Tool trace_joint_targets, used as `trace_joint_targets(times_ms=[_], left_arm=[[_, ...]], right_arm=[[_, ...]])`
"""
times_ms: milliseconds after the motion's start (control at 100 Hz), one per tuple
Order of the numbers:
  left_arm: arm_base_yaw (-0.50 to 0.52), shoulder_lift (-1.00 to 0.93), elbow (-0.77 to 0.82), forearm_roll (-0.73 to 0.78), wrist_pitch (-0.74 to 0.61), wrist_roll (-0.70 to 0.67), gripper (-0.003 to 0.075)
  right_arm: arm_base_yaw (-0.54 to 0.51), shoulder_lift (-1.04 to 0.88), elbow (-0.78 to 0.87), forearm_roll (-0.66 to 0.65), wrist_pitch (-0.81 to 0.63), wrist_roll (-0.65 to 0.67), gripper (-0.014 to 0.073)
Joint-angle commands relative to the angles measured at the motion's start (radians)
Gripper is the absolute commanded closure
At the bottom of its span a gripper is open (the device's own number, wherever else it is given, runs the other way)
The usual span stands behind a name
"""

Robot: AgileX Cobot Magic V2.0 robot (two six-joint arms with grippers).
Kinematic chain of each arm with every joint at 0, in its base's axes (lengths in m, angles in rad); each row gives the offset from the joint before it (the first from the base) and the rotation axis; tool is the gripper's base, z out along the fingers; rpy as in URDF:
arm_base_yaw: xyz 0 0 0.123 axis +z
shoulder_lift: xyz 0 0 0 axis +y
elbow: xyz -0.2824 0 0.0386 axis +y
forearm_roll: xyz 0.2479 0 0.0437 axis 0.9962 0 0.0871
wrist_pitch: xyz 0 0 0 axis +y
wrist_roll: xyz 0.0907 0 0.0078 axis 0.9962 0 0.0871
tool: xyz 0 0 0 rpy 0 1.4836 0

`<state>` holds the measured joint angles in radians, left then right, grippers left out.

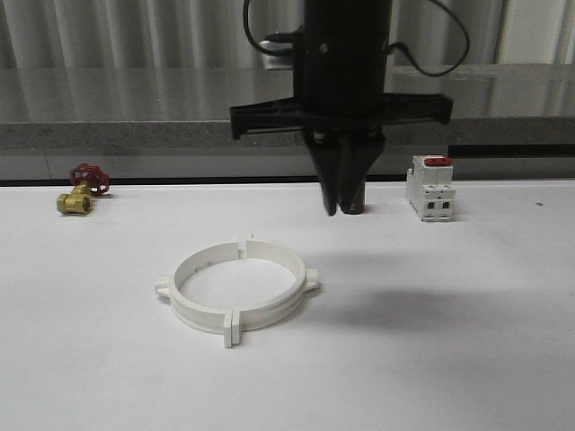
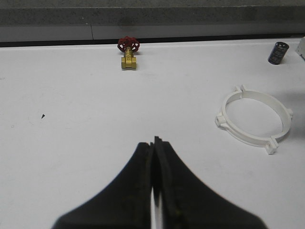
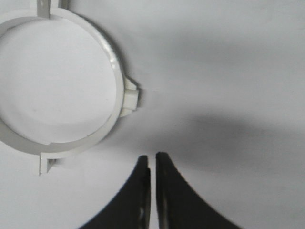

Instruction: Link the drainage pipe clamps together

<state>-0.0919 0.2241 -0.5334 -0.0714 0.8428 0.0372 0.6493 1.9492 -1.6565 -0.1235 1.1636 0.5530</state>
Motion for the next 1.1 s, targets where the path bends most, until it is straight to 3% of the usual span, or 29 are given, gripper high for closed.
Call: trace_joint_targets(times_ms=[0,180,450,820,1090], left_arm=[[0.002,0.011,-0.023,-0.015,-0.081,-0.002,0.0741],[0.002,0.011,-0.023,-0.015,-0.081,-0.002,0.0741],[0.002,0.011,-0.023,-0.015,-0.081,-0.002,0.0741],[0.002,0.011,-0.023,-0.015,-0.081,-0.002,0.0741],[0.002,0.011,-0.023,-0.015,-0.081,-0.002,0.0741]], right_arm=[[-0.018,-0.105,-0.026,-0.066,0.025,-0.045,0.0652],[-0.104,-0.188,-0.026,-0.038,0.038,-0.178,0.0654],[-0.377,-0.298,0.031,0.159,0.034,-0.395,0.0654],[-0.632,-0.419,0.21,0.19,-0.01,-0.409,0.0654],[-0.671,-0.626,0.408,0.199,-0.088,-0.447,0.0654]])
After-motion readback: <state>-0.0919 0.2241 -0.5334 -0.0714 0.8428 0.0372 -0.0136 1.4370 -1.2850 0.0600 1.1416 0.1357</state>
